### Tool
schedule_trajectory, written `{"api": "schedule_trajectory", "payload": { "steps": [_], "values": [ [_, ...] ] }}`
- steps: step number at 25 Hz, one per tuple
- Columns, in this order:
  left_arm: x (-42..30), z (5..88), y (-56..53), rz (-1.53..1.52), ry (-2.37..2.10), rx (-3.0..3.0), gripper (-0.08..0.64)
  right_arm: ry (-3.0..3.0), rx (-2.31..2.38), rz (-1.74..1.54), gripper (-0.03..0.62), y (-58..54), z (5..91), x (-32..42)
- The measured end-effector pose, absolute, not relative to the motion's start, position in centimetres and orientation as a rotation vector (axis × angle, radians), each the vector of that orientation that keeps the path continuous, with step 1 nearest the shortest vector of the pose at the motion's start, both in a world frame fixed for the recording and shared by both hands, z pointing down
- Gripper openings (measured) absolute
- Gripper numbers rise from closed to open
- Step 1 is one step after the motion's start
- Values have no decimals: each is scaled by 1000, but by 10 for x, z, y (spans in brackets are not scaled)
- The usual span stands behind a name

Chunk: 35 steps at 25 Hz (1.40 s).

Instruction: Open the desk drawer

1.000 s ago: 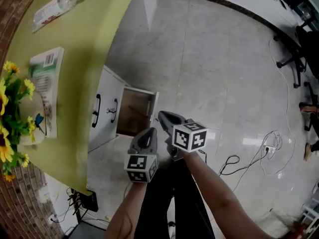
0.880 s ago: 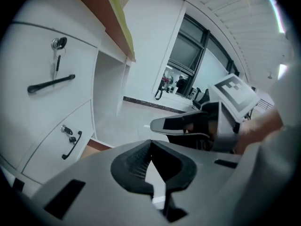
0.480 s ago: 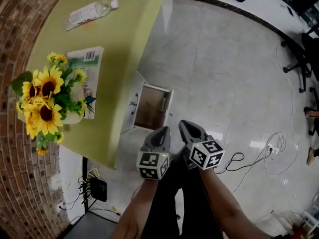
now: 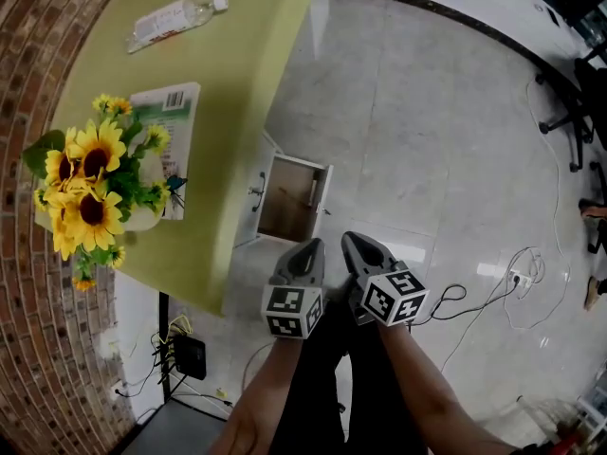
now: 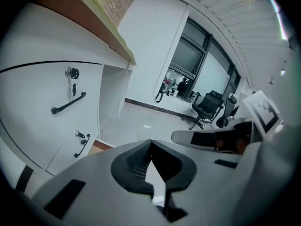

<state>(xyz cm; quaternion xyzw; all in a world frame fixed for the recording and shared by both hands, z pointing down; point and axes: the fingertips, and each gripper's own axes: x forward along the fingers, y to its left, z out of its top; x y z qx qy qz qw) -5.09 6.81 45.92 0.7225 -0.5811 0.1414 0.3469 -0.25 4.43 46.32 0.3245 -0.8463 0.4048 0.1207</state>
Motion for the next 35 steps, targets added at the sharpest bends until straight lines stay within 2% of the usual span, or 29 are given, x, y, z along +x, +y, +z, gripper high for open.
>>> {"api": "schedule_trajectory", "payload": {
  "steps": [22, 35],
  "values": [
    [-56, 470, 56, 407, -1519, 1900, 9, -2450, 905, 1269, 14, 38, 482, -3],
    [-98, 510, 56, 485, -1601, 1791, 9, -2509, 714, 1363, 14, 8, 510, -55]
  ]
}}
